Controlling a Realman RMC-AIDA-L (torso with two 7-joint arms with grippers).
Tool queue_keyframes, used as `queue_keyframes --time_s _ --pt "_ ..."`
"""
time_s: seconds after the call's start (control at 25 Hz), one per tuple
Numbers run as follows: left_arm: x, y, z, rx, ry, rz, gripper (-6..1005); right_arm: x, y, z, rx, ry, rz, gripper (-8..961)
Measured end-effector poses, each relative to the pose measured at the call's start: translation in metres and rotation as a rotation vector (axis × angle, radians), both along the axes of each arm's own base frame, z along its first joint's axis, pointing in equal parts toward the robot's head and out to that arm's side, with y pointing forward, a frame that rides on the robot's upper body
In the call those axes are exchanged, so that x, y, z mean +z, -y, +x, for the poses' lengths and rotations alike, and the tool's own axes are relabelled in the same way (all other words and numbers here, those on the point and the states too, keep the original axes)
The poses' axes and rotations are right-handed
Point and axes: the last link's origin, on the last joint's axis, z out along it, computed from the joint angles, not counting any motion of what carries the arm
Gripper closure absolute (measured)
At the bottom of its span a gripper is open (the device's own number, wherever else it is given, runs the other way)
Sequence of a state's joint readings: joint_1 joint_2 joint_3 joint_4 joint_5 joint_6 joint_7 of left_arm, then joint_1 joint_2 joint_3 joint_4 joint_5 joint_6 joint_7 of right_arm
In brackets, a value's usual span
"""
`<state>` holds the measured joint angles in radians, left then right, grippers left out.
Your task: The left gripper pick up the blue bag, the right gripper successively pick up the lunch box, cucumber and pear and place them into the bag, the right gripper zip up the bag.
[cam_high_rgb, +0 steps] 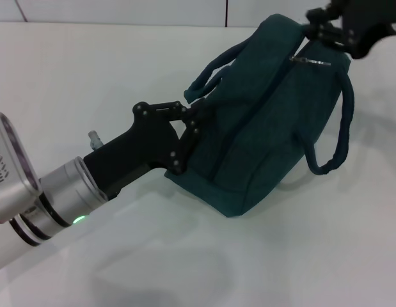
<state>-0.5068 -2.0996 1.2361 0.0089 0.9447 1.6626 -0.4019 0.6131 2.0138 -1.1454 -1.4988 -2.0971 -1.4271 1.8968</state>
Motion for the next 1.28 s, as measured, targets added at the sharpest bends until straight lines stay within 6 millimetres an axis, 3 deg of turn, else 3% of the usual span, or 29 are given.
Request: queue_keyframes --time_s 0.36,0.56,1.08,1.28 --pt "-0.001 -0.001 0.001 -0.004 -0.008 -0.005 951 0.001 0.036 0.052 0.134 -0.053 0.006 639" --pt "-0.001 -0.001 0.001 -0.007 -0.008 -0.007 951 -0.007 0.046 0.071 0.163 -0.100 -0.011 496" --pt "0.000 -0.001 -0.002 -0.005 -0.021 0.006 950 -0.015 0.049 0.092 0.158 -0.186 -0.015 504" --pt "0.001 -0.001 -0.003 -0.007 -0.024 0.007 950 -0.010 0.058 0.112 0.196 -0.344 0.030 517"
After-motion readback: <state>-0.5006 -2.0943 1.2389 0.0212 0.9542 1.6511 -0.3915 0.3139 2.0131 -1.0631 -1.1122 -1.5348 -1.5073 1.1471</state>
